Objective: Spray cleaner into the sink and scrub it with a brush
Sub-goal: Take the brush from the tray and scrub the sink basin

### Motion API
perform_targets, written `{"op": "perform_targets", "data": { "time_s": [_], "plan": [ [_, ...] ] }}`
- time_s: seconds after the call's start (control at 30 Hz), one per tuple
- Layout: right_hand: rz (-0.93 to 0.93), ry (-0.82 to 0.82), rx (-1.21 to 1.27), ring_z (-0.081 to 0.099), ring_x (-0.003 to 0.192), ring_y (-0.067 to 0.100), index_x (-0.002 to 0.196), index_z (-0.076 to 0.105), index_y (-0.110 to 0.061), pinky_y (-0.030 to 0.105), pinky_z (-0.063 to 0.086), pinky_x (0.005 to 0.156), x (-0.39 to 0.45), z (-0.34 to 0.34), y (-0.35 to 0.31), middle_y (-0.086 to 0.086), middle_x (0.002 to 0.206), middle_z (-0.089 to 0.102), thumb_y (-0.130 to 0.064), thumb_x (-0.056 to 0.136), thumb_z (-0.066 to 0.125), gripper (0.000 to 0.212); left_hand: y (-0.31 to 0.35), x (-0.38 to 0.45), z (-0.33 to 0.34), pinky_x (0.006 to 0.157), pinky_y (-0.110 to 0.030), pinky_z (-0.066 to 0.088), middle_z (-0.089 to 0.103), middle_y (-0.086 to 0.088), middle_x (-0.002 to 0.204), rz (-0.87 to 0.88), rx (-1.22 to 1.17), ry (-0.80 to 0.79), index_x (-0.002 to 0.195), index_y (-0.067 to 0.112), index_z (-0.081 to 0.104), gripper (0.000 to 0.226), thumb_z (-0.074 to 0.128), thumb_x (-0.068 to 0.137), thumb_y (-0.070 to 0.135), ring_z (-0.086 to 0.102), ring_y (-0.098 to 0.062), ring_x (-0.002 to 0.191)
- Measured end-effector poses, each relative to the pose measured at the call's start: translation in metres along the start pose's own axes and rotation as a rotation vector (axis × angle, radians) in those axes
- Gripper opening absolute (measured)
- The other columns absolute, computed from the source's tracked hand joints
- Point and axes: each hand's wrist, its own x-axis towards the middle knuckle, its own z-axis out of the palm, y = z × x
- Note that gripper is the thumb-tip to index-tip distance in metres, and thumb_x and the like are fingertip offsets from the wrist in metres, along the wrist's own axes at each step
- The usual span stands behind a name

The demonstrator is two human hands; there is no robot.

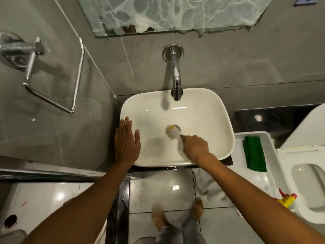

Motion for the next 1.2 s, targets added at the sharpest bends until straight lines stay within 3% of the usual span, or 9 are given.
{"op": "perform_targets", "data": {
  "time_s": [0.1,0.23,0.33,0.47,0.6,0.73,0.9,1.1,1.2],
  "plan": [
    [0.194,0.153,0.084,0.066,0.121,0.037,0.144,0.059,-0.027,0.044,0.051,0.1,0.023,-0.017,0.017,0.013,0.131,0.069,-0.029,0.105,0.041,0.043,0.001,0.001,-0.001,0.131,-0.054,0.03,0.038,-0.011,0.172,-0.011,-0.007,0.009,0.157,0.007,0.045,0.05,0.046,0.112,0.027,0.029,-0.031,0.164],
    [-0.146,-0.137,0.135,0.065,0.124,0.036,0.142,0.061,-0.037,0.042,0.052,0.103,0.01,0.008,-0.022,0.009,0.136,0.07,-0.037,0.106,0.044,0.04,0.003,0.001,-0.003,0.129,-0.055,0.035,0.04,-0.013,0.171,-0.002,-0.011,-0.006,0.156,0.004,0.047,0.048,0.048,0.111,0.023,0.031,-0.032,0.163],
    [0.091,0.149,0.293,0.066,0.123,0.039,0.142,0.063,-0.033,0.043,0.051,0.104,0.039,-0.011,-0.011,0.013,0.134,0.071,-0.032,0.106,0.046,0.04,0.003,0.001,-0.002,0.128,-0.055,0.036,0.038,-0.014,0.172,-0.008,-0.027,0.003,0.156,0.003,0.047,0.05,0.045,0.111,0.024,0.032,-0.033,0.162],
    [-0.131,-0.087,0.178,0.067,0.119,0.038,0.146,0.056,-0.041,0.041,0.053,0.098,0.023,0.002,-0.038,0.011,0.133,0.07,-0.037,0.104,0.049,0.043,0.002,0.002,-0.003,0.126,-0.055,0.039,0.039,-0.013,0.171,-0.013,-0.075,0.009,0.156,0.004,0.048,0.05,0.044,0.111,0.025,0.037,-0.033,0.16],
    [0.056,0.076,0.261,0.064,0.125,0.037,0.146,0.059,-0.036,0.041,0.05,0.102,0.057,-0.021,-0.016,0.013,0.136,0.069,-0.035,0.106,0.044,0.043,0.006,0.001,-0.004,0.125,-0.055,0.041,0.041,-0.014,0.17,-0.033,-0.079,0.012,0.156,0.003,0.048,0.052,0.041,0.11,0.028,0.039,-0.033,0.159],
    [-0.301,-0.155,-0.008,0.066,0.124,0.035,0.146,0.056,-0.043,0.039,0.052,0.099,0.027,-0.007,-0.021,0.007,0.138,0.068,-0.041,0.107,0.045,0.041,0.005,0.003,-0.003,0.123,-0.057,0.044,0.045,-0.017,0.167,-0.01,-0.054,0.023,0.152,0.0,0.052,0.051,0.043,0.109,0.026,0.042,-0.035,0.157],
    [0.254,0.141,0.153,0.066,0.122,0.035,0.144,0.062,-0.032,0.041,0.051,0.102,0.052,-0.057,0.036,0.012,0.133,0.069,-0.033,0.106,0.045,0.042,0.004,0.003,-0.002,0.122,-0.053,0.045,0.047,-0.019,0.165,-0.007,-0.042,0.04,0.148,-0.003,0.055,0.048,0.046,0.108,0.023,0.046,-0.038,0.154],
    [0.062,-0.054,-0.071,0.071,0.116,0.029,0.132,0.066,-0.017,0.035,0.055,0.091,-0.002,-0.02,0.005,0.008,0.126,0.071,-0.023,0.102,0.051,0.034,0.009,0.002,-0.006,0.124,-0.051,0.043,0.045,-0.019,0.166,-0.033,-0.068,0.028,0.148,-0.004,0.055,0.05,0.043,0.108,0.024,0.046,-0.038,0.154],
    [0.234,0.006,0.011,0.067,0.118,0.034,0.13,0.064,-0.011,0.039,0.052,0.095,0.015,-0.049,0.032,0.013,0.128,0.069,-0.024,0.103,0.049,0.034,0.012,0.003,-0.008,0.124,-0.052,0.044,0.045,-0.02,0.166,-0.04,-0.067,0.019,0.148,-0.004,0.055,0.05,0.043,0.108,0.024,0.046,-0.039,0.153]
  ]
}}
